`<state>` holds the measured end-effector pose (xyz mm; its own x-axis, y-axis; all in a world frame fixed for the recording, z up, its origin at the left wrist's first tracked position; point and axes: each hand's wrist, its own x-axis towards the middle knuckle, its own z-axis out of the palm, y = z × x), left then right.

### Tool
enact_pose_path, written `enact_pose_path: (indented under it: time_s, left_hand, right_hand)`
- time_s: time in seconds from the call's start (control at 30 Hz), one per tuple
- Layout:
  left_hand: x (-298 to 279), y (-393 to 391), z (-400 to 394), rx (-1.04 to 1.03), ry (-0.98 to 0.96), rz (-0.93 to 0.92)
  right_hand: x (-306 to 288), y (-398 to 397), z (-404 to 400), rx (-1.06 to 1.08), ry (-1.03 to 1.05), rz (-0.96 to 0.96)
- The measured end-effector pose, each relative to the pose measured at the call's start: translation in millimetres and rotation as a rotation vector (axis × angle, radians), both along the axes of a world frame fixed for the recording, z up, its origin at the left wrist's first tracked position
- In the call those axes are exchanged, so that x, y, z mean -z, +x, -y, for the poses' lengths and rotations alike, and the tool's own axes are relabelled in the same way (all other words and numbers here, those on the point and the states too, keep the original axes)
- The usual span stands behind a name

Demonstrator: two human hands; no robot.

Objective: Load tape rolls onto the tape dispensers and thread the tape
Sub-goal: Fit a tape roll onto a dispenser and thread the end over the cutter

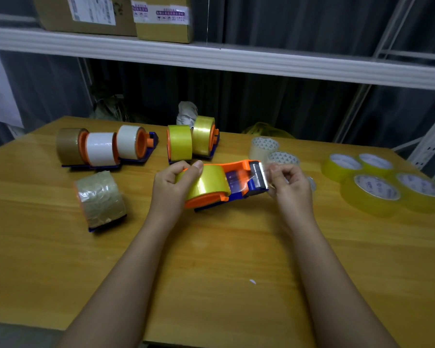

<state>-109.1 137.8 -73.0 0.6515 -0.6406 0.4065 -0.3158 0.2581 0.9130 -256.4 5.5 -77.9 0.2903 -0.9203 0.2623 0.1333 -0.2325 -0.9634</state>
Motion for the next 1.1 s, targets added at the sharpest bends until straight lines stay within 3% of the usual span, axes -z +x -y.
enact_pose_path:
  time_s: [0.17, 0.6, 0.8, 0.9, 1.1]
  left_hand:
    - [-2.3, 3.7, -2.9, -0.014, -0.016, -0.018]
    - [9.2, 10.6, 1.8, 0.071, 0.142, 0.209]
    - [13.1, 17.5, 7.0, 0.017, 0.246, 0.06]
    - [10.3, 12.4, 7.0, -0.009, 0.287, 0.07]
    - [8.6, 11.9, 5.3, -0.05, 0.177, 0.025]
  right_hand:
    - [-6.9, -4.5, 1.6, -0.052, 0.169, 0.193]
    - [-11.0, -4.0, 0.2, -0.086, 0.13, 0.315]
    - [-11.8, -2.9, -3.3, -0.128, 0.101, 0.288]
    - [-12.4, -2.8, -4.5, -0.164, 0.105, 0.276]
    - [-17.0, -5.1, -5.8, -0.294, 0.26, 0.356]
